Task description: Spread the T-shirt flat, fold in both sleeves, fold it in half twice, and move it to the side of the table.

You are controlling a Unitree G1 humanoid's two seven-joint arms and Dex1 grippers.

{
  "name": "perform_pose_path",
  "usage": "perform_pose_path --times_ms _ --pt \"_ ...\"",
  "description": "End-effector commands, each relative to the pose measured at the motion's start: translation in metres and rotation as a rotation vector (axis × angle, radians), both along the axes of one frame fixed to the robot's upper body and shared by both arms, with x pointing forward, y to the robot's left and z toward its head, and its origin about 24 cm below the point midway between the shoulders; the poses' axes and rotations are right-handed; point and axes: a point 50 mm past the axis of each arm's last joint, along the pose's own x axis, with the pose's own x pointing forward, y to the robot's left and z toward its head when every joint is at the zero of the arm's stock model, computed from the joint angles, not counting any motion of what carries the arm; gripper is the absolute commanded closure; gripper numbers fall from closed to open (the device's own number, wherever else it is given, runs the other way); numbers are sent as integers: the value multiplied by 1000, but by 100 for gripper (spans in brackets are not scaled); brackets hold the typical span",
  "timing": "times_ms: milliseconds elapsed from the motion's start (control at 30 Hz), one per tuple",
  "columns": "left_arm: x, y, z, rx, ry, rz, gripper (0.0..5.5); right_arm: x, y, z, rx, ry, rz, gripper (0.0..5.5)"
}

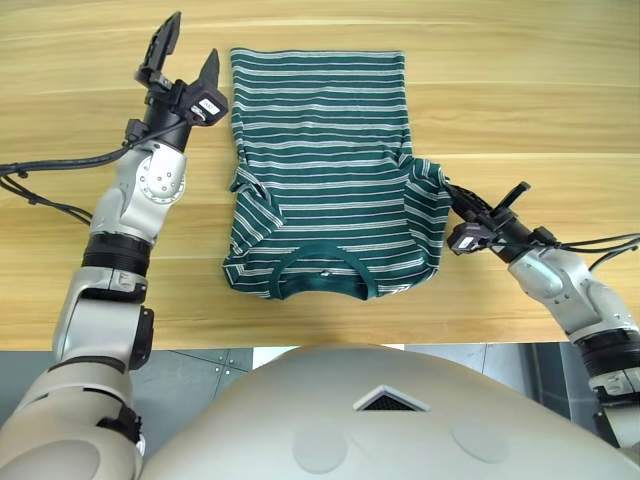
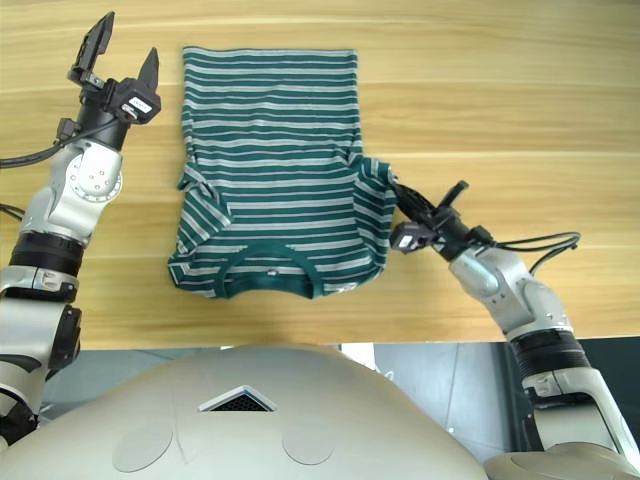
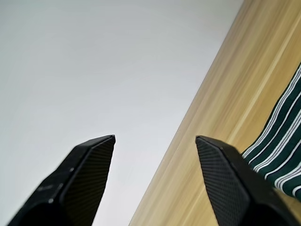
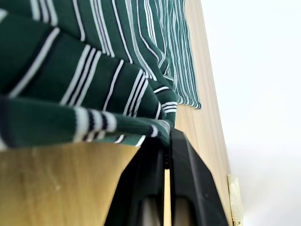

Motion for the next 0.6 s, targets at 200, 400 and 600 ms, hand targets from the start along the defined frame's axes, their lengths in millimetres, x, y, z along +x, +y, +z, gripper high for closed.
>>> perform_pose_path --times_ms 200,400,600 --pt "0 -3 -6 12 21 -6 230 -7 24 9 151 11 99 549" --pt "3 -6 -8 11 30 -14 230 -18 46 16 269 83 236 549" --pt "6 -12 -12 6 41 -26 230 -14 54 14 255 104 261 549"
